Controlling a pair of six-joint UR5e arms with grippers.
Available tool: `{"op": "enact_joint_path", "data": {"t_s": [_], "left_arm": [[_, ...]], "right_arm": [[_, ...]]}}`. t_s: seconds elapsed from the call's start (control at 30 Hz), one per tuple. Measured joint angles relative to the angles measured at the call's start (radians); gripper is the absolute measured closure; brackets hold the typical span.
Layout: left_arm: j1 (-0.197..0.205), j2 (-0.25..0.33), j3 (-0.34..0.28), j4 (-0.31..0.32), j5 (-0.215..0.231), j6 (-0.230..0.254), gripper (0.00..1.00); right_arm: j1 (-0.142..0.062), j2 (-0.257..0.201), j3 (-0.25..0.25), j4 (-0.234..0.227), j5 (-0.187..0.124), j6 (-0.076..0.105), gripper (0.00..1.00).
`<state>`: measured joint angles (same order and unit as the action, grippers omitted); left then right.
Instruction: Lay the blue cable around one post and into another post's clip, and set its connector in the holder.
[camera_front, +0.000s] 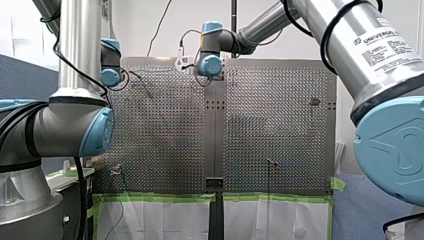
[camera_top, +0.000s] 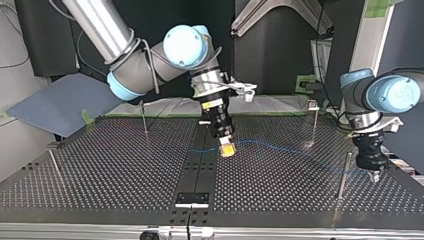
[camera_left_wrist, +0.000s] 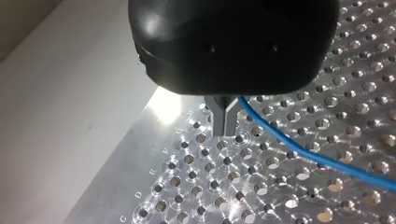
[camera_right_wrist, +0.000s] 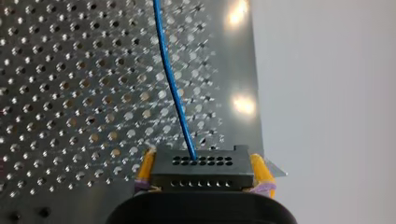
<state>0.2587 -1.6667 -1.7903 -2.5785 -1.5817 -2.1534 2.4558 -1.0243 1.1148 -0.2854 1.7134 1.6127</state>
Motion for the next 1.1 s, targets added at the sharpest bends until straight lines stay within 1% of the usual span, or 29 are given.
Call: {"op": "enact_joint_path", "data": {"t_s": [0.17,0.3,0.4,0.47,0.63,0.77,0.97,1.1], "left_arm": [[0.001,-0.020,-0.001,0.007,0.014,-0.020,0.98],[-0.002,-0.048,-0.001,0.008,0.037,-0.036,0.98],[-0.003,-0.056,-0.001,0.006,0.055,-0.047,0.98],[-0.002,-0.058,-0.001,0.005,0.059,-0.052,0.98],[-0.004,-0.059,-0.001,0.002,0.041,-0.061,0.98],[-0.005,-0.059,-0.001,0.001,0.042,-0.057,0.98],[-0.008,-0.059,-0.001,0.005,0.083,-0.051,0.98],[-0.017,-0.059,-0.001,0.007,0.121,-0.030,0.98]], "right_arm": [[-0.010,0.002,0.007,0.017,-0.003,0.001,1.00],[-0.018,0.004,0.015,0.035,-0.004,0.000,1.00],[-0.024,0.004,0.023,0.046,-0.004,-0.002,1.00],[-0.028,0.005,0.034,0.047,-0.003,-0.003,1.00],[-0.038,0.006,0.066,0.037,-0.001,-0.005,1.00],[-0.045,0.007,0.084,0.031,0.000,-0.005,1.00],[-0.061,0.009,0.115,0.011,-0.001,-0.005,1.00],[-0.072,0.010,0.140,-0.012,-0.003,-0.005,1.00]]}}
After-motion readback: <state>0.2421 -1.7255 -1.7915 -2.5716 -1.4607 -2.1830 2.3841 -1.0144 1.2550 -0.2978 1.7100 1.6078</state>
